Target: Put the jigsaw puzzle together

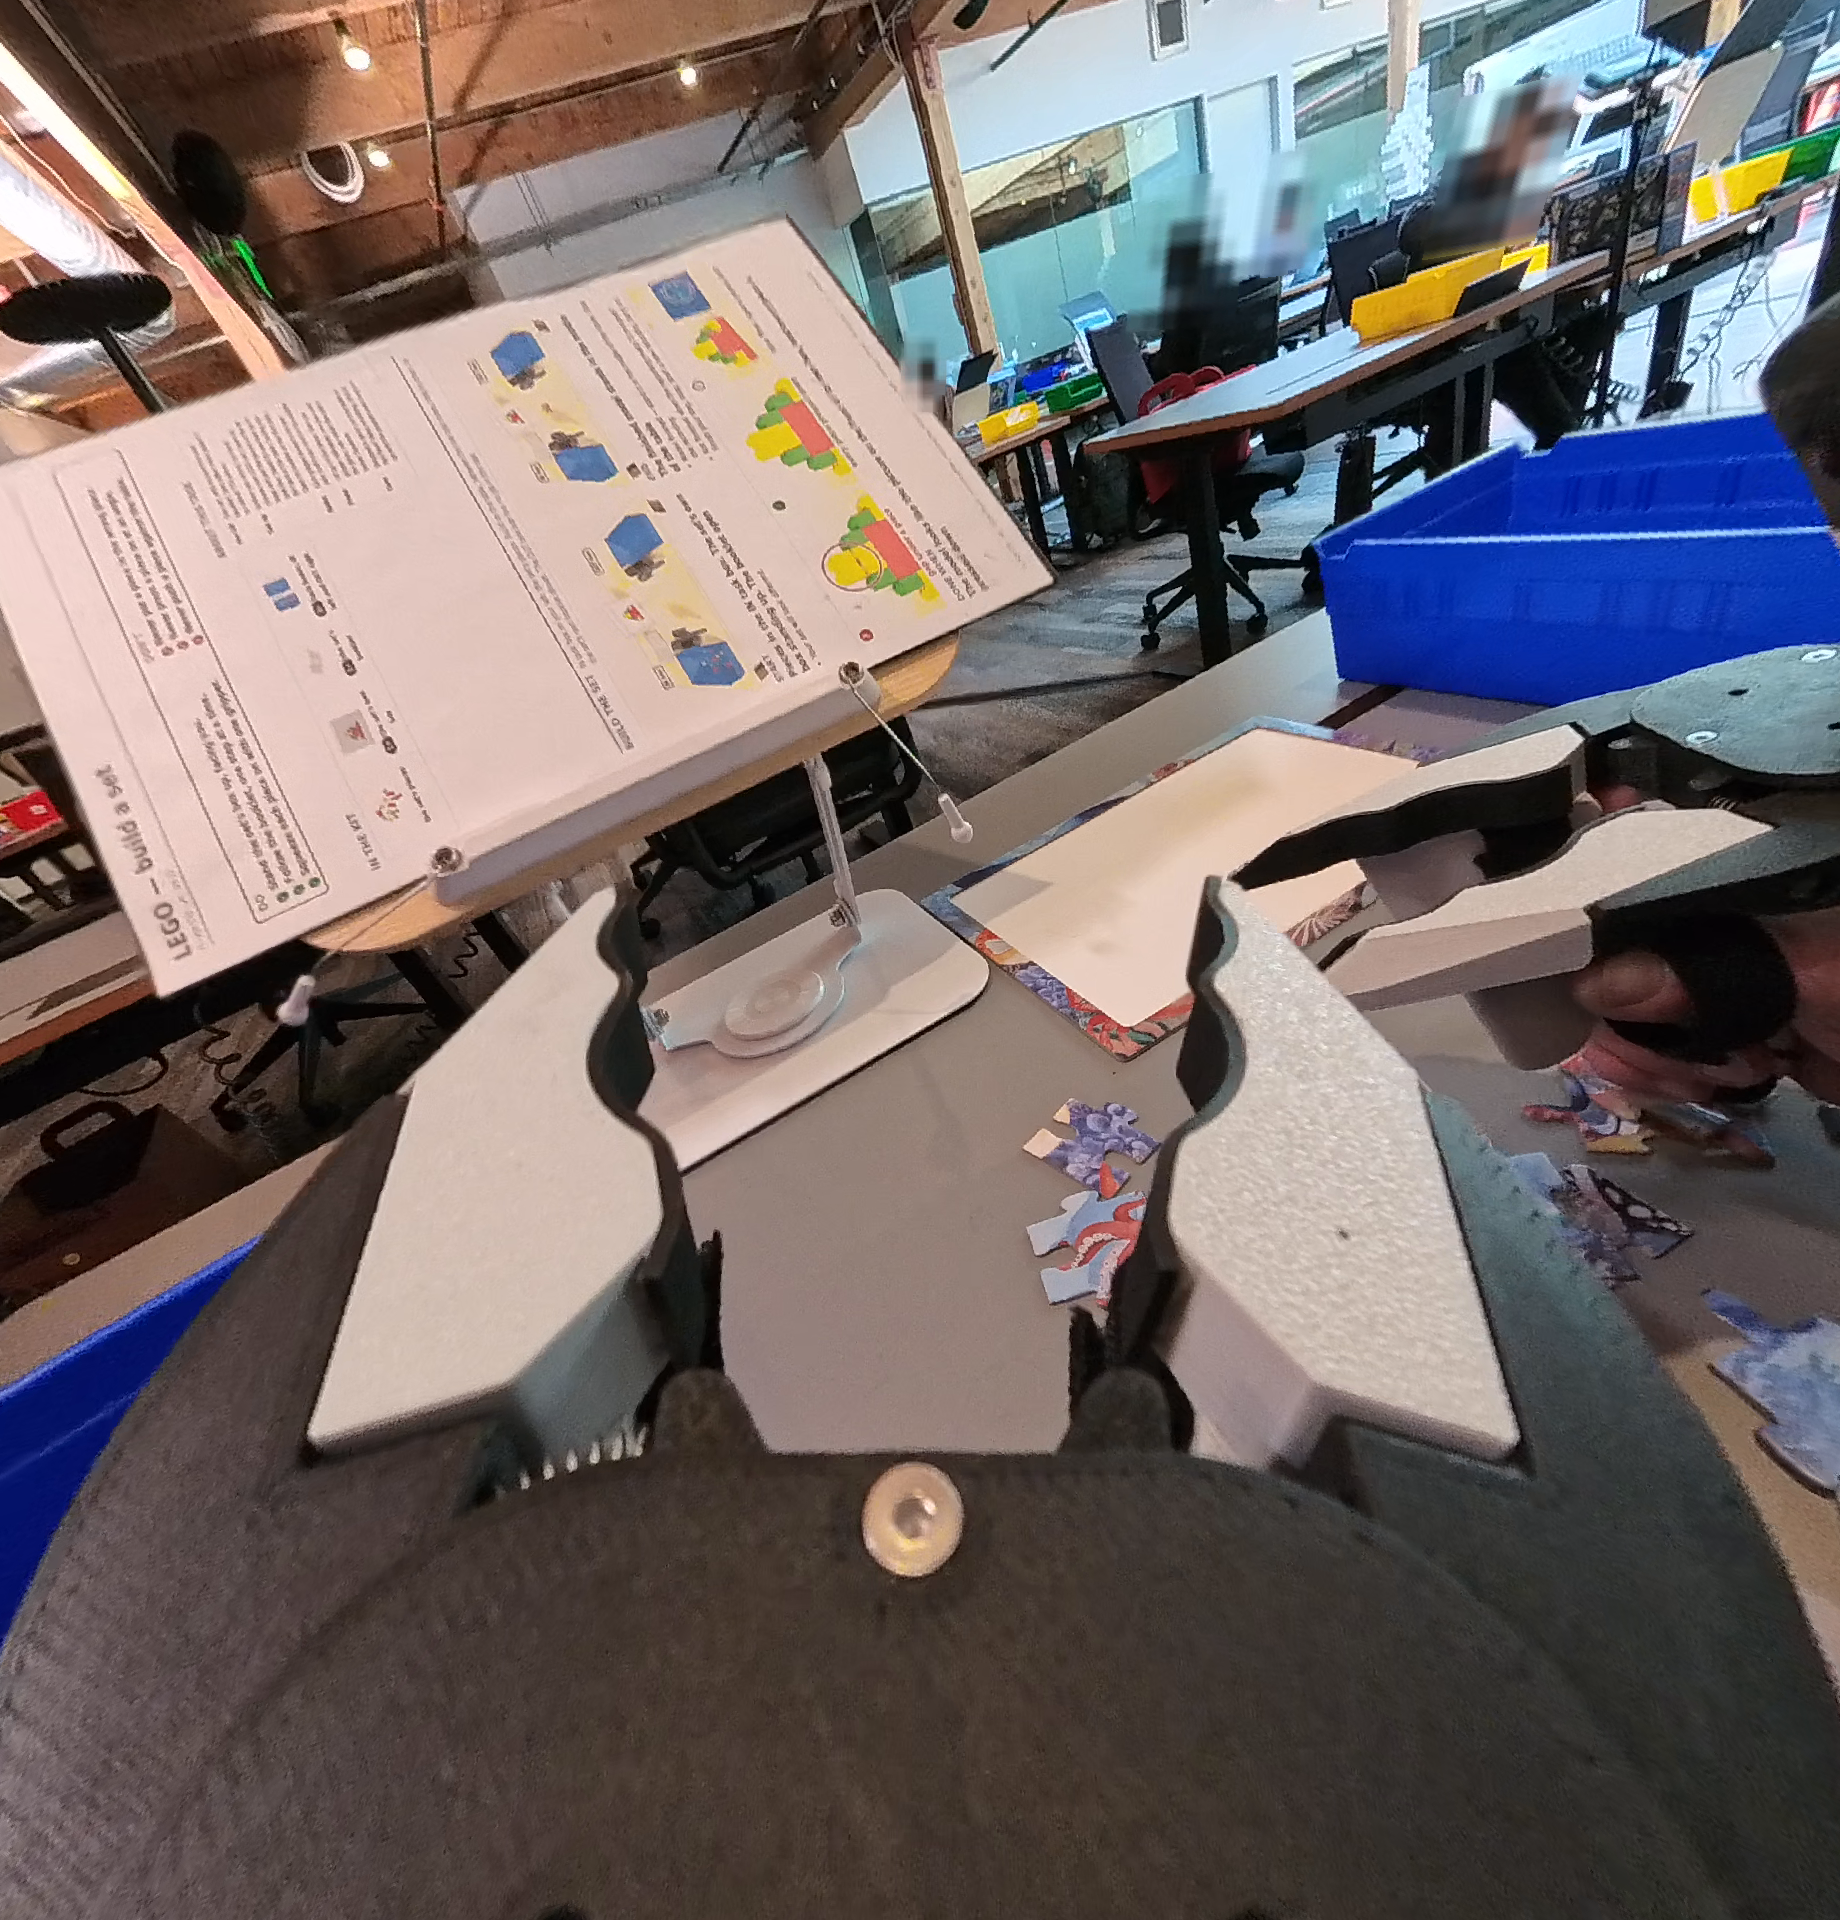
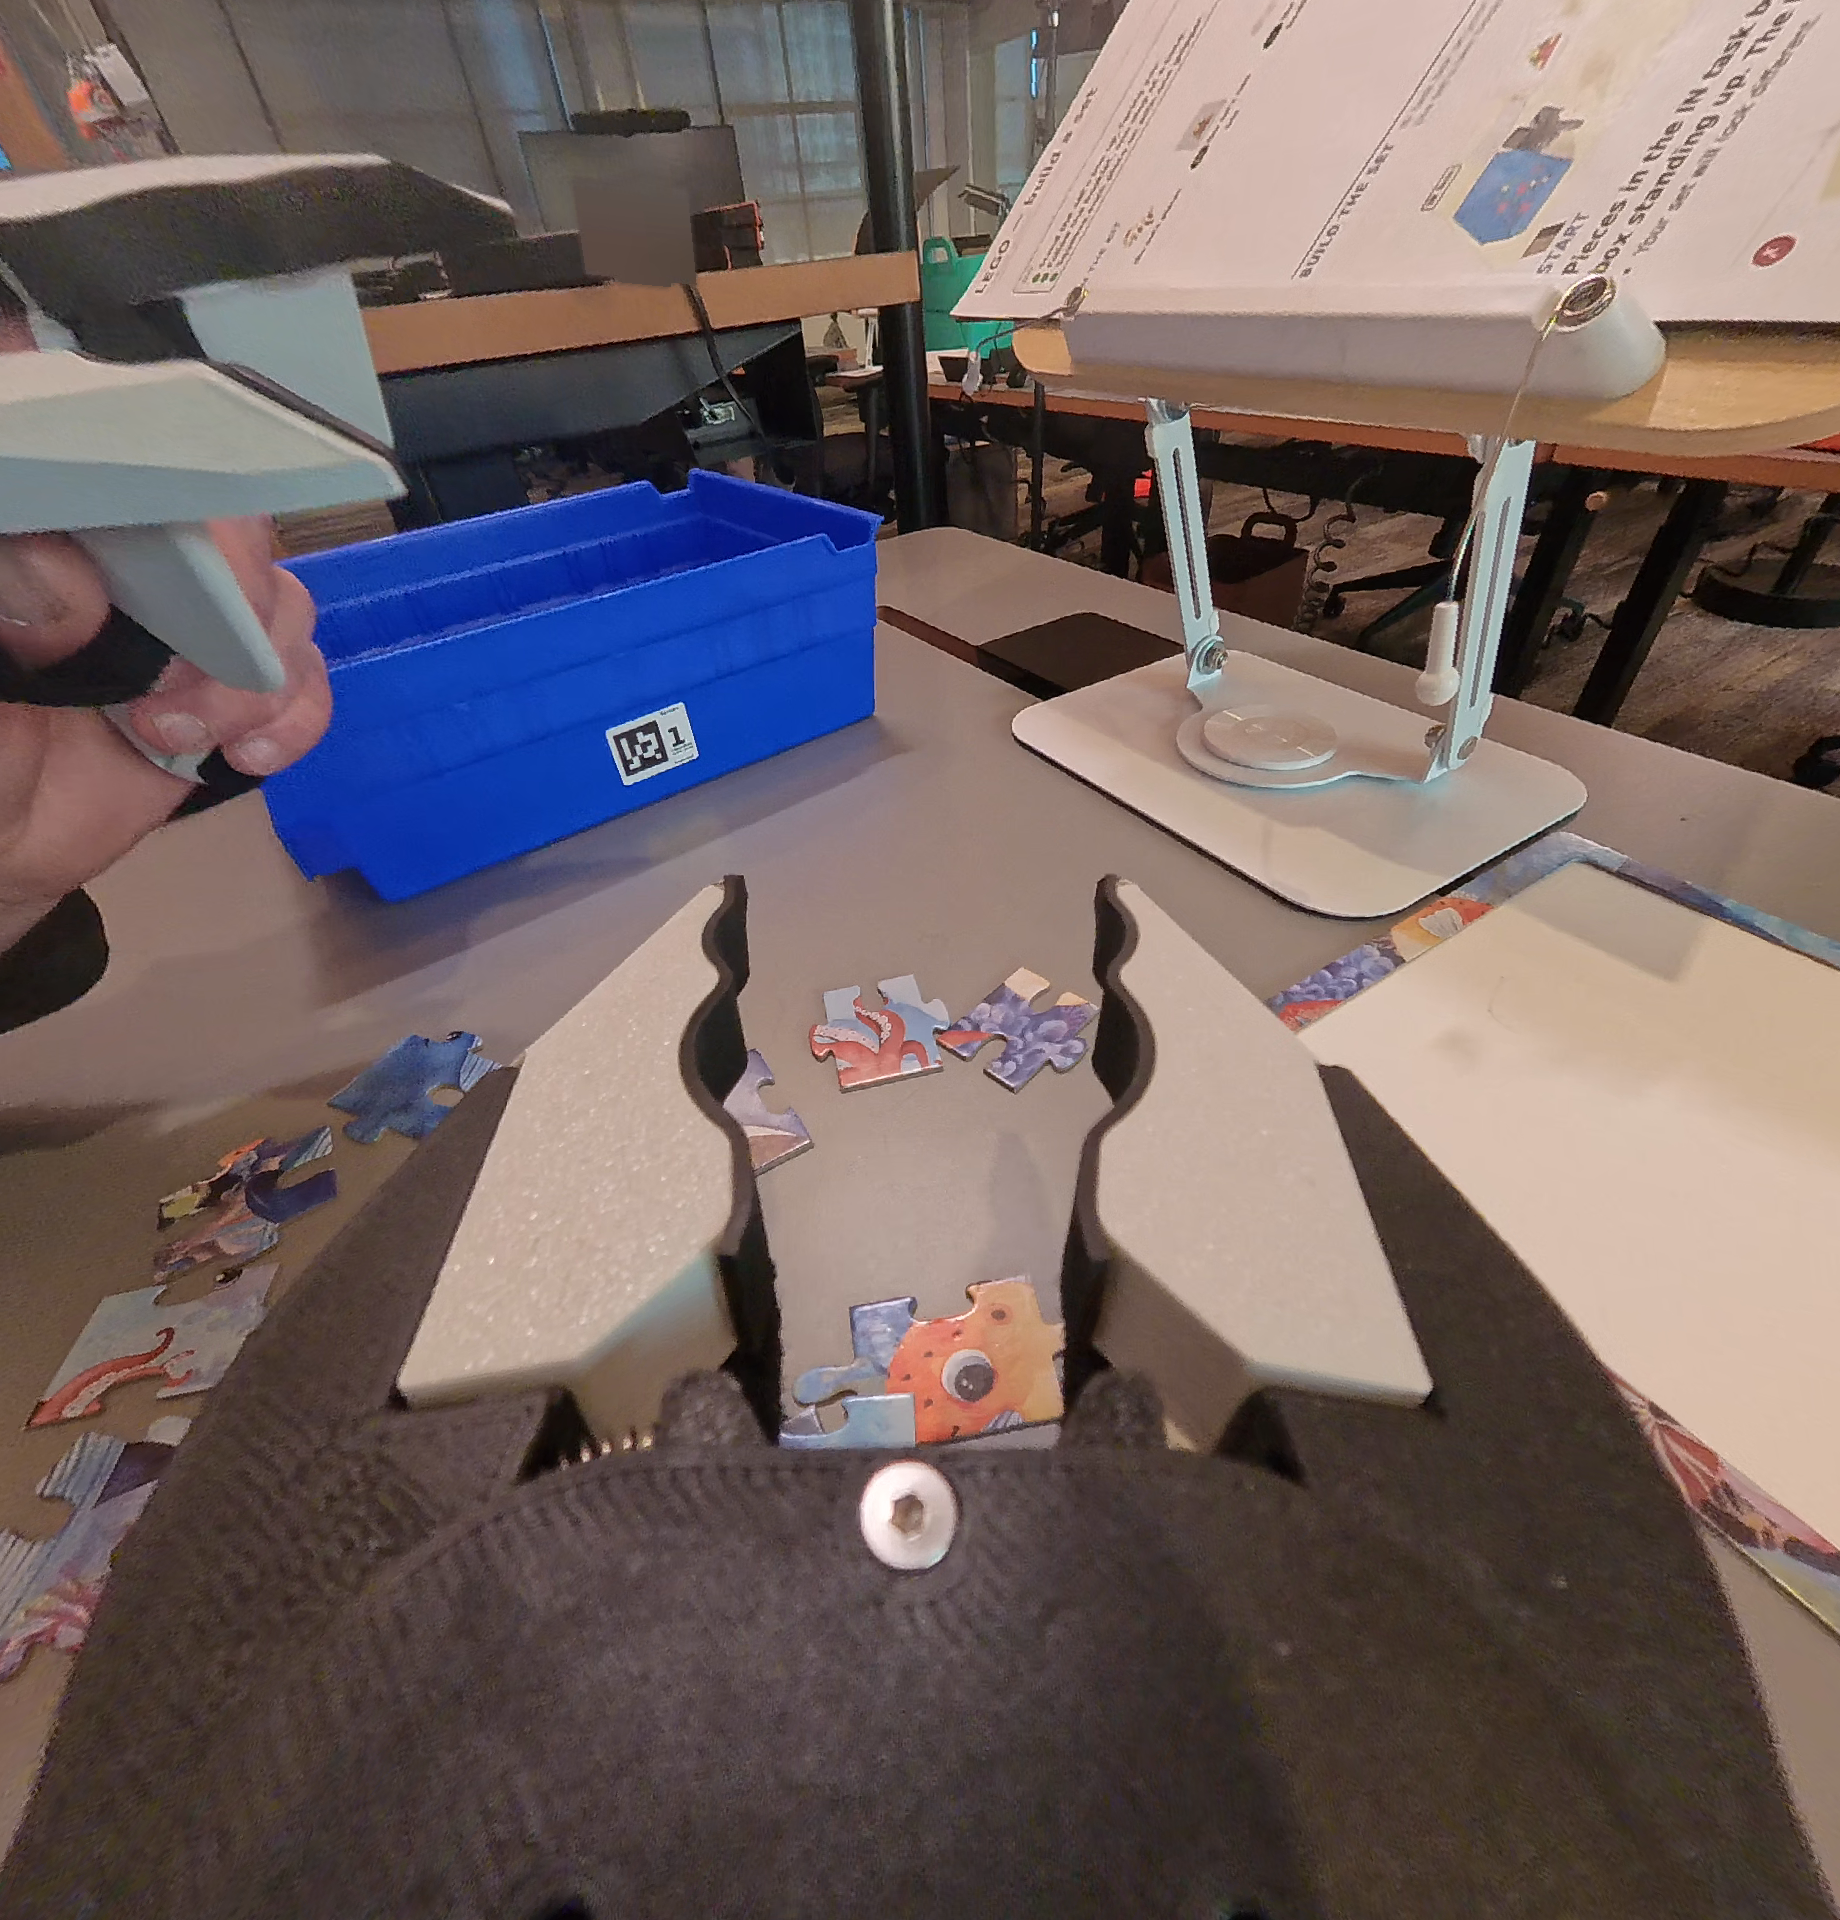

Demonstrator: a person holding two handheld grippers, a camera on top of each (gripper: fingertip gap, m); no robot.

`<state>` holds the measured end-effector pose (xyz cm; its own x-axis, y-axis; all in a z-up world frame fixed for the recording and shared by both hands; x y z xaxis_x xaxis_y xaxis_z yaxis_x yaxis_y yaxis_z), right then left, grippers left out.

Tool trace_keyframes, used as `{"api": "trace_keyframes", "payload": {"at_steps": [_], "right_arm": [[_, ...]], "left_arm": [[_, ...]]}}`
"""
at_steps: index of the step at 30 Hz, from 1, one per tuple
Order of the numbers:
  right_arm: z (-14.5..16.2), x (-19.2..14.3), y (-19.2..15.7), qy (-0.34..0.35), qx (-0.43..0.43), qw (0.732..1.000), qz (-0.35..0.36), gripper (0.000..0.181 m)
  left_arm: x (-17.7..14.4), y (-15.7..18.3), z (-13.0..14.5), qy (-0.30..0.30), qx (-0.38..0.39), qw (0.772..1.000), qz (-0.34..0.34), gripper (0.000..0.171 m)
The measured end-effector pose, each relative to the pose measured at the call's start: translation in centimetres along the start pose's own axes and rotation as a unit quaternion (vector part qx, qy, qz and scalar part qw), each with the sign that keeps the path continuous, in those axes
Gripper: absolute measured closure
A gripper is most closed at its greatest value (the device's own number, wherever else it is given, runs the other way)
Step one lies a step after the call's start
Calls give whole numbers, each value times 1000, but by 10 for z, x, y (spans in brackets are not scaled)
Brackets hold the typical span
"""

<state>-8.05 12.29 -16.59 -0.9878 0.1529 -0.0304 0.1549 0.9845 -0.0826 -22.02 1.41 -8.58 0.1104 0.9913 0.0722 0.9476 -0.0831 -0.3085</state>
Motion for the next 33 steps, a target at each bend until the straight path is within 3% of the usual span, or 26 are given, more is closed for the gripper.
{"api": "trace_keyframes", "payload": {"at_steps": [5,9,13,16,20,26,33], "right_arm": [[0,-2,2,0,-2,1000,6,116],[-1,-3,2,3,2,1000,6,116],[0,-2,-1,3,10,1000,1,116],[-1,-2,-3,4,7,1000,0,116],[0,-2,-3,2,10,1000,0,116],[1,-1,-5,0,9,1000,-3,116],[5,2,-5,-13,-7,1000,1,116]], "left_arm": [[-23,-7,-16,-19,15,1000,-2,66],[-67,-25,-36,-25,59,997,-41,69],[-118,-95,-46,-53,89,979,-178,70],[-177,-167,-56,-70,127,935,-325,65],[-244,-251,-56,-111,116,872,-462,36],[-288,-331,-42,-156,75,830,-531,16],[-299,-356,-30,-139,32,834,-532,16]]}}
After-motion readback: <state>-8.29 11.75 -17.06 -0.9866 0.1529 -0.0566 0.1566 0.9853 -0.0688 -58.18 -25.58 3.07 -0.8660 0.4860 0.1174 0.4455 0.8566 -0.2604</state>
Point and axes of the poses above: each gripper's, where its closed fingertips meet, x out along the fingers, z out of its underside, y = z × x across the jaws, the point moved 6 cm from there along -x, back along the fingers, and after that the axes turned 6 degrees about y, right-handed, at the moved point
